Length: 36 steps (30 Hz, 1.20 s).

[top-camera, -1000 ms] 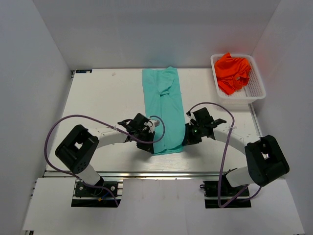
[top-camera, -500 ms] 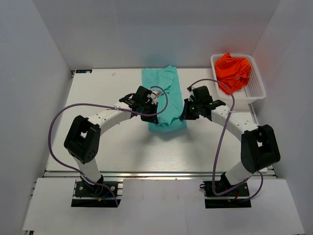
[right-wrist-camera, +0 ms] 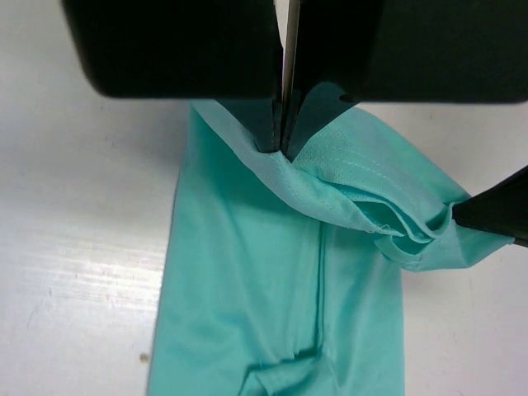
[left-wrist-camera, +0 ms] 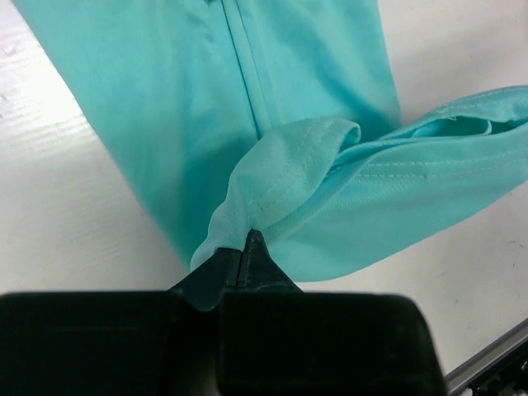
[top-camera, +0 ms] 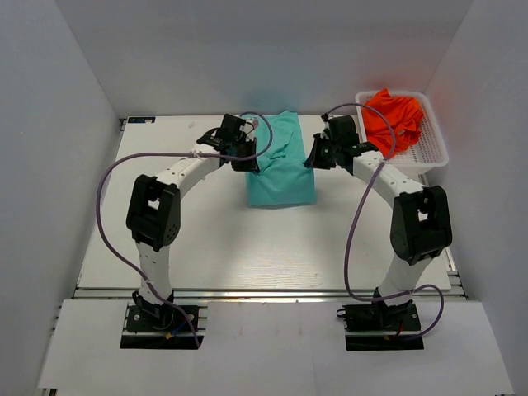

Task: Fold and stack the t-shirts
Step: Fold the folded rectangular tshirt in 1/3 of the way

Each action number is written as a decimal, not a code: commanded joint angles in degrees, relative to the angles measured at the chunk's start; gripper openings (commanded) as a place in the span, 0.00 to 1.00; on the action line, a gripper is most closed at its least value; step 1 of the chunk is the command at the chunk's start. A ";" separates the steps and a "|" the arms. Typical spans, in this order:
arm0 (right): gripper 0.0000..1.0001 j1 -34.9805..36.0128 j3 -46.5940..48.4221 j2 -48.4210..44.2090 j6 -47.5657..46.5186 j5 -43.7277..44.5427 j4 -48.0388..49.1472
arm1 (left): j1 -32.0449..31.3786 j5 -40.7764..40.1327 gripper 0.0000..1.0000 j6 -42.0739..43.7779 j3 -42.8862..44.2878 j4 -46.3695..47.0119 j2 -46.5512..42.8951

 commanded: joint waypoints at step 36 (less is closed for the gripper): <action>0.90 -6.84 31.49 28.76 -7.50 -19.43 11.99 | 8.51 -1.90 1.00 1.23 17.71 8.50 14.68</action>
